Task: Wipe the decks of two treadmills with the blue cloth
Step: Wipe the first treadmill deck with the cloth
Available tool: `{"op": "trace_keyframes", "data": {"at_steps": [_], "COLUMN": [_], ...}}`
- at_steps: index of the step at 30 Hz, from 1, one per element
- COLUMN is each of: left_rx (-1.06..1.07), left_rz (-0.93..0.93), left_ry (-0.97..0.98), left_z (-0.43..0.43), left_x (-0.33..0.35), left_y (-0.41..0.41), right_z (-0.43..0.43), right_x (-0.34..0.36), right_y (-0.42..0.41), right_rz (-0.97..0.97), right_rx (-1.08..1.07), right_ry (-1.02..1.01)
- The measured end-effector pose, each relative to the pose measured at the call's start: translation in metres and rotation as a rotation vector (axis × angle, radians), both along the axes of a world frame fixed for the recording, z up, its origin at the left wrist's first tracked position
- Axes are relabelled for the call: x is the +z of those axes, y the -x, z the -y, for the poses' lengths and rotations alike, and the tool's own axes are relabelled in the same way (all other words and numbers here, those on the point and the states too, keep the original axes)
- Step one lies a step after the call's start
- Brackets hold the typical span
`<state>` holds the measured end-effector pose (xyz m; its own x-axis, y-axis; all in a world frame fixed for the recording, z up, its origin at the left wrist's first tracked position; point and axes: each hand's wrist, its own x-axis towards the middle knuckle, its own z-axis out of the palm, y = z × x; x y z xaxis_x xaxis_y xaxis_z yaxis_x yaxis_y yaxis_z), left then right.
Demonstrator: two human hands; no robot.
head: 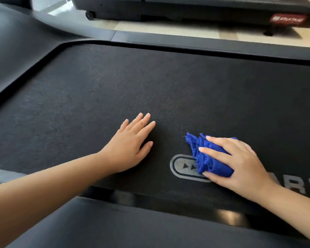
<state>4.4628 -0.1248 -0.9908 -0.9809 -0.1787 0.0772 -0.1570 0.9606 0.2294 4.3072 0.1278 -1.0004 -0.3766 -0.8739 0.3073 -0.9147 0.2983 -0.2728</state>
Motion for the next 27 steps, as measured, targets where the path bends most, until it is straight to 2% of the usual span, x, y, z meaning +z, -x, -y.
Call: {"op": "trace_keyframes", "data": {"at_steps": [7, 13, 18, 23, 27], "left_rx": [-0.212, -0.187, -0.282, -0.227, -0.242], "left_rz": [-0.001, 0.009, -0.063, -0.054, -0.027], "left_ry": [0.097, 0.005, 0.016, -0.098, -0.117], "left_z": [-0.047, -0.074, -0.081, -0.072, -0.066], "left_x": [0.008, -0.001, -0.009, -0.009, -0.011], "left_y": [0.033, 0.043, 0.037, 0.043, 0.038], "right_z": [-0.014, -0.033, -0.047, -0.033, -0.028], "right_x": [-0.003, -0.002, -0.003, 0.001, 0.000], "right_y": [0.008, -0.002, -0.010, -0.005, -0.004], "right_rz": [-0.005, -0.140, 0.015, 0.004, 0.015], "right_rx": [0.069, -0.006, -0.008, -0.039, -0.043], "right_ry": [-0.005, 0.003, -0.025, -0.099, -0.105]}}
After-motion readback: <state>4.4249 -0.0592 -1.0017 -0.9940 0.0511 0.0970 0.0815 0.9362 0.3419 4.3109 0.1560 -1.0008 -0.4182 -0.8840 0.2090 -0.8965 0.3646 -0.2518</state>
